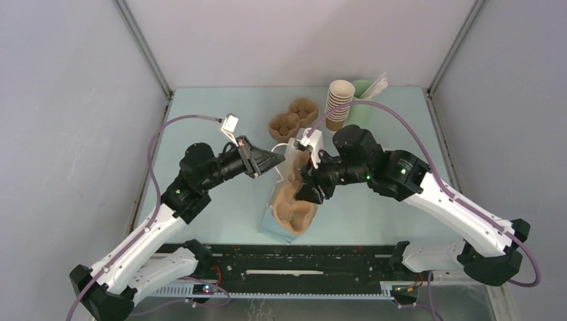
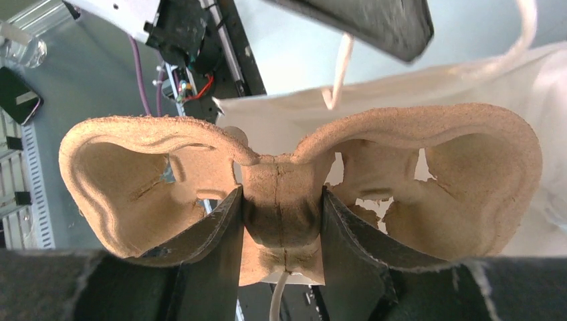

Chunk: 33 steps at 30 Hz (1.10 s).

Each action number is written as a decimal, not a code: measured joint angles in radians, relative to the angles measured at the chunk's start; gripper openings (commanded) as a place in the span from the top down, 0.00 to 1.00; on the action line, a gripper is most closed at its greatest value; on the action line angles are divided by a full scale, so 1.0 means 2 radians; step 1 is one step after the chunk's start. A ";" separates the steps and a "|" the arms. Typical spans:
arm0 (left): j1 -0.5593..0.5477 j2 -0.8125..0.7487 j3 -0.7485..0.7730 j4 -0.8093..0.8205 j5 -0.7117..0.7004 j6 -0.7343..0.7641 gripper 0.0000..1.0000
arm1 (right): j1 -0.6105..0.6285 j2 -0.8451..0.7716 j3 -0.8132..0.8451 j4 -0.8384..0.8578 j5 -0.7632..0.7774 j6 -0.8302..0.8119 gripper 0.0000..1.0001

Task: Pack the takeout coffee

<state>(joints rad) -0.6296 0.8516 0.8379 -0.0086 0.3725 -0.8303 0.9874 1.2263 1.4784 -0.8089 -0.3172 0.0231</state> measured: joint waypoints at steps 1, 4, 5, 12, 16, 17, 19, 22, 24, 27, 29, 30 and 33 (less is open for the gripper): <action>0.000 -0.001 0.000 0.000 0.000 0.000 1.00 | -0.006 -0.009 -0.013 -0.001 -0.010 -0.003 0.60; 0.000 -0.005 0.000 0.000 0.001 0.000 1.00 | -0.030 -0.024 -0.032 -0.011 -0.034 -0.013 0.61; 0.000 -0.007 0.000 0.000 0.001 0.000 1.00 | -0.038 -0.024 -0.032 -0.017 -0.038 -0.015 0.61; 0.001 -0.015 0.000 -0.001 0.001 0.007 1.00 | -0.057 -0.011 0.039 -0.096 -0.029 -0.032 0.61; 0.001 -0.015 0.000 -0.001 0.003 0.010 1.00 | -0.043 0.002 0.071 -0.134 0.001 -0.060 0.61; 0.001 -0.015 0.000 -0.001 0.004 0.011 1.00 | -0.040 0.009 0.076 -0.144 0.009 -0.067 0.61; 0.001 -0.015 0.000 -0.006 0.005 0.014 1.00 | -0.032 0.027 0.087 -0.163 0.028 -0.083 0.61; 0.001 -0.015 0.000 -0.012 0.007 0.014 1.00 | -0.016 0.049 0.090 -0.180 0.061 -0.101 0.61; 0.001 -0.015 0.000 -0.014 0.010 0.015 1.00 | -0.005 0.059 0.090 -0.190 0.079 -0.110 0.60; 0.001 -0.015 0.000 -0.017 0.012 0.015 1.00 | 0.005 0.069 0.094 -0.201 0.096 -0.117 0.61; 0.001 -0.015 0.000 -0.018 0.013 0.015 1.00 | 0.010 0.080 0.102 -0.206 0.112 -0.122 0.61; 0.001 -0.015 0.000 -0.019 0.013 0.016 1.00 | 0.012 0.087 0.107 -0.209 0.122 -0.123 0.61; 0.001 -0.015 0.000 -0.019 0.014 0.019 1.00 | 0.016 0.107 0.121 -0.211 0.141 -0.123 0.61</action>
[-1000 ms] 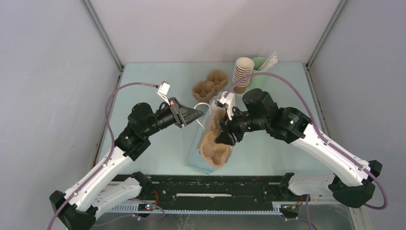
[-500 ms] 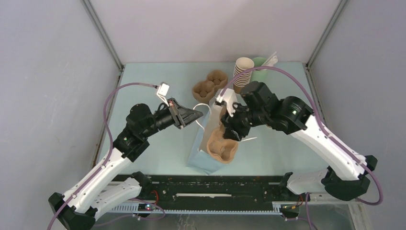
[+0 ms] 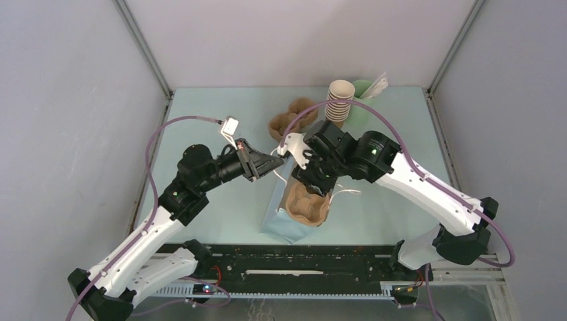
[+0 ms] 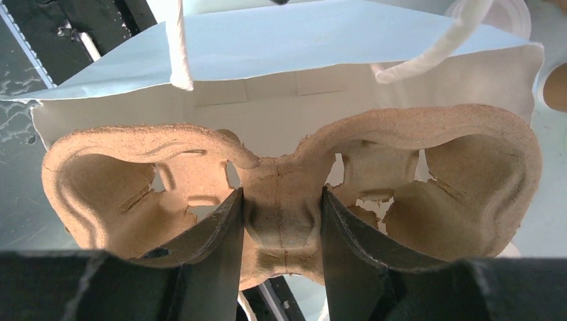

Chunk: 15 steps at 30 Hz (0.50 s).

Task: Pack the takeout coffee

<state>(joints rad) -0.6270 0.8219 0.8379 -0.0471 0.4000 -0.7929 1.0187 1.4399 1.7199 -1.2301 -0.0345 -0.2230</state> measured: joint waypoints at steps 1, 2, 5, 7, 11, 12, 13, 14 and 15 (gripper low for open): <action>0.000 0.000 0.000 0.000 0.000 0.000 1.00 | 0.000 0.004 0.002 0.001 0.001 0.000 0.61; 0.000 0.001 0.000 0.000 0.000 0.000 1.00 | -0.001 0.006 0.003 0.002 -0.001 0.000 0.61; 0.000 0.004 0.000 0.000 0.003 0.000 1.00 | -0.011 0.005 0.003 0.009 -0.017 0.000 0.60; 0.000 0.005 0.000 0.000 0.004 0.001 1.00 | -0.019 0.005 0.002 0.013 -0.029 0.000 0.60; 0.000 0.005 0.000 0.000 0.004 0.004 1.00 | -0.051 0.001 -0.004 0.020 -0.073 -0.001 0.60; 0.000 0.005 0.000 -0.001 0.004 0.004 1.00 | -0.062 -0.003 -0.008 0.023 -0.086 -0.001 0.60; 0.000 0.005 0.000 -0.001 0.004 0.004 1.00 | -0.068 -0.006 -0.010 0.024 -0.094 -0.001 0.60; 0.000 0.005 0.000 -0.001 0.004 0.004 1.00 | -0.075 -0.010 -0.013 0.026 -0.101 -0.001 0.59; 0.001 0.005 0.000 -0.001 0.004 0.004 1.00 | -0.080 -0.013 -0.014 0.026 -0.104 -0.001 0.59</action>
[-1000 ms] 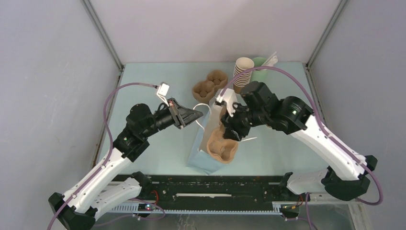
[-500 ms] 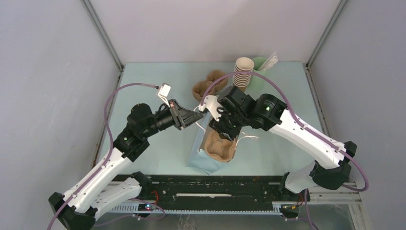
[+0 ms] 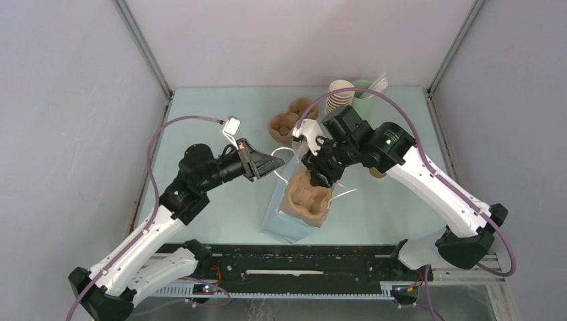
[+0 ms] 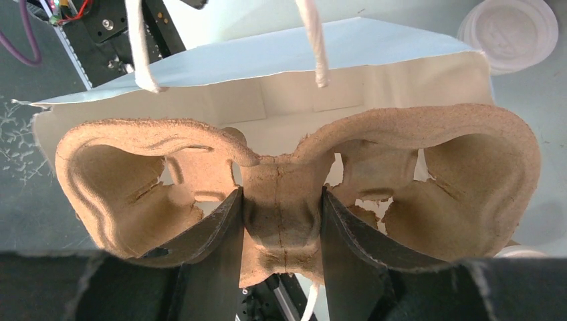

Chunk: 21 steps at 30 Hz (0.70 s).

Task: Pack the takeout coffee

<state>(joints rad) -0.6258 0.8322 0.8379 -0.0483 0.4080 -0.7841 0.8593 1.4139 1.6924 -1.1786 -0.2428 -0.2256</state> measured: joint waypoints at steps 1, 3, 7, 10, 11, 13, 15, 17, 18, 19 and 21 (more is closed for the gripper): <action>0.000 0.000 0.000 0.000 0.000 0.000 1.00 | -0.001 -0.002 0.000 0.001 -0.001 0.000 0.59; 0.000 0.000 0.000 0.000 0.000 0.000 1.00 | 0.003 -0.004 0.000 0.002 0.000 0.000 0.59; 0.000 0.000 0.000 -0.001 0.000 0.002 1.00 | 0.017 -0.002 -0.001 0.005 0.018 0.000 0.58; 0.000 0.000 0.000 -0.002 -0.002 0.002 1.00 | 0.030 0.001 -0.001 0.009 0.039 0.002 0.57; 0.000 -0.001 0.000 -0.003 -0.003 0.002 1.00 | 0.034 0.002 -0.002 0.012 0.043 0.002 0.57; 0.000 -0.002 0.000 -0.005 -0.008 0.000 1.00 | 0.041 0.002 -0.010 0.019 0.050 0.003 0.57; 0.000 -0.007 0.000 -0.007 -0.015 -0.001 1.00 | 0.044 0.002 -0.021 0.027 0.054 0.004 0.56; 0.000 -0.012 0.000 -0.007 -0.022 -0.002 1.00 | 0.047 0.002 -0.033 0.031 0.056 0.004 0.56; 0.000 -0.015 0.000 -0.007 -0.023 -0.005 1.00 | 0.047 0.002 -0.036 0.031 0.056 0.004 0.56; 0.000 -0.019 0.000 -0.007 -0.027 -0.006 1.00 | 0.047 0.002 -0.038 0.032 0.056 0.004 0.55; 0.000 -0.026 -0.004 -0.007 -0.032 -0.010 1.00 | 0.047 0.002 -0.040 0.034 0.056 0.002 0.55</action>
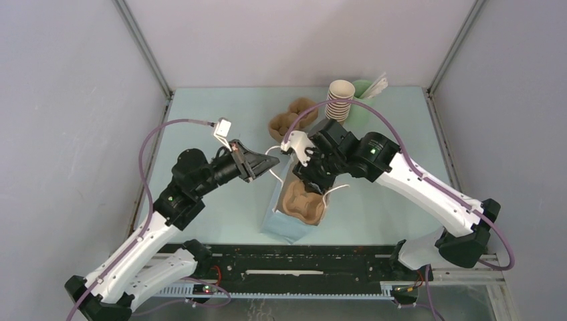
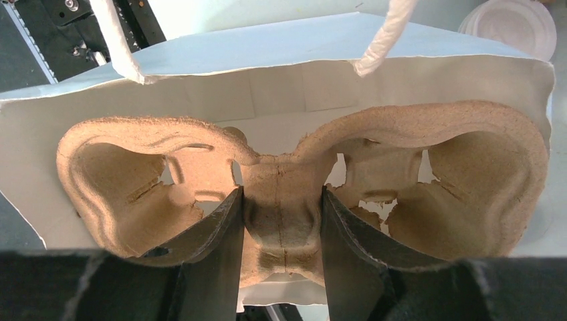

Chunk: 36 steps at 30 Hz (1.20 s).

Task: Pack the takeout coffee

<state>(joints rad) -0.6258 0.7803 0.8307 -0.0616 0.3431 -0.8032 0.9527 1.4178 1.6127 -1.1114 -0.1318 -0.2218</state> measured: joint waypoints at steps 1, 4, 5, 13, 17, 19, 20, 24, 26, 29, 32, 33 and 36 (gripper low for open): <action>0.000 -0.004 -0.002 0.000 -0.002 -0.001 1.00 | 0.000 0.000 0.000 0.002 0.000 -0.002 0.54; 0.000 -0.011 -0.008 0.000 -0.010 -0.003 1.00 | 0.000 0.001 0.000 0.007 -0.002 -0.006 0.54; 0.000 -0.013 -0.011 -0.001 -0.013 -0.004 1.00 | 0.000 0.003 0.000 0.009 -0.004 -0.007 0.53; 0.000 -0.028 -0.027 -0.009 -0.029 -0.005 1.00 | 0.012 0.055 0.024 0.015 0.000 -0.007 0.49; 0.000 -0.039 -0.030 -0.009 -0.039 -0.004 1.00 | 0.013 0.065 0.030 0.017 0.001 -0.007 0.47; 0.000 -0.048 -0.035 -0.012 -0.044 -0.004 1.00 | 0.013 0.067 0.032 0.015 -0.003 -0.006 0.48; 0.000 -0.051 -0.037 -0.014 -0.047 -0.004 1.00 | 0.013 0.067 0.032 0.015 -0.006 -0.006 0.48; 0.001 -0.059 -0.041 -0.026 -0.056 0.000 1.00 | 0.013 0.069 0.039 0.006 -0.021 -0.001 0.51; 0.002 -0.062 -0.041 -0.033 -0.061 0.001 1.00 | 0.013 0.070 0.049 -0.004 -0.031 0.002 0.52; 0.002 -0.067 -0.041 -0.039 -0.065 0.003 1.00 | 0.014 0.070 0.057 -0.017 -0.050 0.006 0.51; 0.002 -0.071 -0.041 -0.039 -0.066 0.005 1.00 | 0.017 0.071 0.057 -0.021 -0.062 0.011 0.50; 0.002 -0.071 -0.041 -0.040 -0.066 0.005 1.00 | 0.018 0.073 0.057 -0.022 -0.063 0.013 0.49; 0.003 -0.072 -0.042 -0.039 -0.066 0.005 1.00 | 0.019 0.083 0.059 -0.021 -0.068 0.021 0.49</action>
<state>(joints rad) -0.6205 0.6365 0.7467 -0.1406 0.2108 -0.7929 0.9901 1.5829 1.7309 -1.1542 -0.2668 -0.1802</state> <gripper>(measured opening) 0.012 0.510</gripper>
